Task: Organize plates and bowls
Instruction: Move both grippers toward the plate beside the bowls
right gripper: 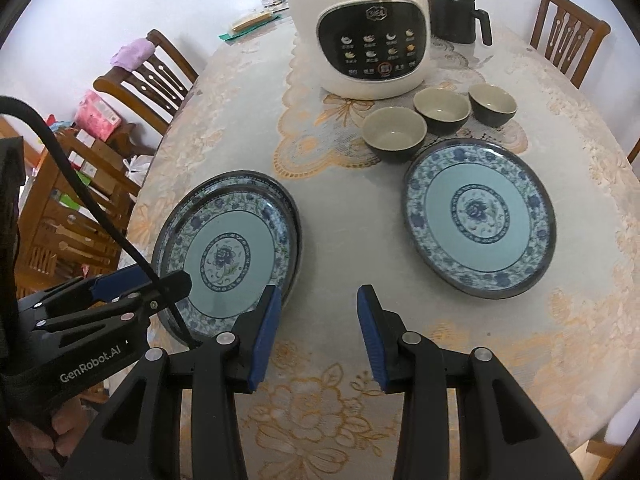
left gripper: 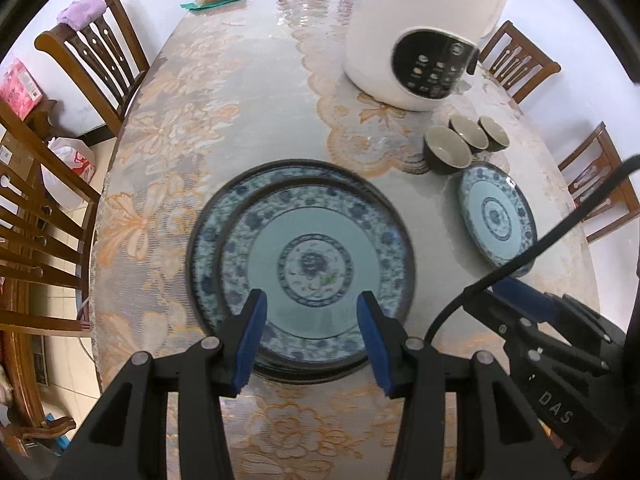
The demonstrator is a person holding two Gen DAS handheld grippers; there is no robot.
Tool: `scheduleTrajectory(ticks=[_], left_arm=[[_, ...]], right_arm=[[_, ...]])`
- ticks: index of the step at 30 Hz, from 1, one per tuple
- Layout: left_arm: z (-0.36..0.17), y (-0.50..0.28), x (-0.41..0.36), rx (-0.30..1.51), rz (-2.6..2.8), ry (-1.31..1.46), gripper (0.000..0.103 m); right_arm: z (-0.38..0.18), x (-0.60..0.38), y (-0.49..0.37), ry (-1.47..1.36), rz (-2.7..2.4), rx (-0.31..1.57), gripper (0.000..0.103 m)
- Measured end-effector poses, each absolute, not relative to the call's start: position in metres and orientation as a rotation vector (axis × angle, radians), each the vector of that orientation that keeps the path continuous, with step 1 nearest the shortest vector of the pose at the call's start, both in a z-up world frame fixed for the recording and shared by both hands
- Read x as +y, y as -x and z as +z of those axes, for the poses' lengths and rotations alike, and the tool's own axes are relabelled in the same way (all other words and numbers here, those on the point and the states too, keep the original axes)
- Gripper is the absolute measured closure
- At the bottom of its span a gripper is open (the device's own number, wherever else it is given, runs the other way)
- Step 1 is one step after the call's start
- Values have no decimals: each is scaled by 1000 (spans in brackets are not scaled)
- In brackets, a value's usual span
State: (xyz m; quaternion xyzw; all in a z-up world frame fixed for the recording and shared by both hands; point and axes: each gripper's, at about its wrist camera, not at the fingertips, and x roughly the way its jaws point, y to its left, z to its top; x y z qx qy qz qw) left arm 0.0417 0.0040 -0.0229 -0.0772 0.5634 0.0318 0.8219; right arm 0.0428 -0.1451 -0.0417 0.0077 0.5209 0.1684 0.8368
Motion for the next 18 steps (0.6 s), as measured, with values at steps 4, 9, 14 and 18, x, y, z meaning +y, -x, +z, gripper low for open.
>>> scheduleTrajectory(ticks=[4, 9, 14, 18], left_arm=[[-21, -44, -13, 1201, 63, 165, 54], [-19, -49, -36, 1200, 51, 160, 54], [-19, -54, -58, 1205, 39, 150, 54], [-21, -58, -73, 1209, 29, 152, 54]], right_arm=[[-37, -158, -43, -8, 370, 1099, 62], [-32, -181, -46, -15, 371, 1094, 62], [-33, -204, -47, -32, 359, 1100, 62], [-33, -223, -50, -46, 344, 1101, 62]])
